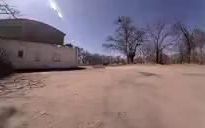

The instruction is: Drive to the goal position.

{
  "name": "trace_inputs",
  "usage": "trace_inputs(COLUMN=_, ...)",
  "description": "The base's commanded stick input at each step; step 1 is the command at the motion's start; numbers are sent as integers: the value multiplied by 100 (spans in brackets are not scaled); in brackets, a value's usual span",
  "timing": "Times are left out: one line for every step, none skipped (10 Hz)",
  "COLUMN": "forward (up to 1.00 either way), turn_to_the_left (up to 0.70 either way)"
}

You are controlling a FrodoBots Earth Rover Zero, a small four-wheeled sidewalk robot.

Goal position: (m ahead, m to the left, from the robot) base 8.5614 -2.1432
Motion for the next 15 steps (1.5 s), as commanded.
trace_inputs(forward=100, turn_to_the_left=0)
trace_inputs(forward=100, turn_to_the_left=0)
trace_inputs(forward=100, turn_to_the_left=0)
trace_inputs(forward=100, turn_to_the_left=0)
trace_inputs(forward=100, turn_to_the_left=0)
trace_inputs(forward=100, turn_to_the_left=0)
trace_inputs(forward=100, turn_to_the_left=0)
trace_inputs(forward=100, turn_to_the_left=0)
trace_inputs(forward=100, turn_to_the_left=0)
trace_inputs(forward=100, turn_to_the_left=0)
trace_inputs(forward=100, turn_to_the_left=0)
trace_inputs(forward=100, turn_to_the_left=0)
trace_inputs(forward=100, turn_to_the_left=0)
trace_inputs(forward=100, turn_to_the_left=0)
trace_inputs(forward=100, turn_to_the_left=0)
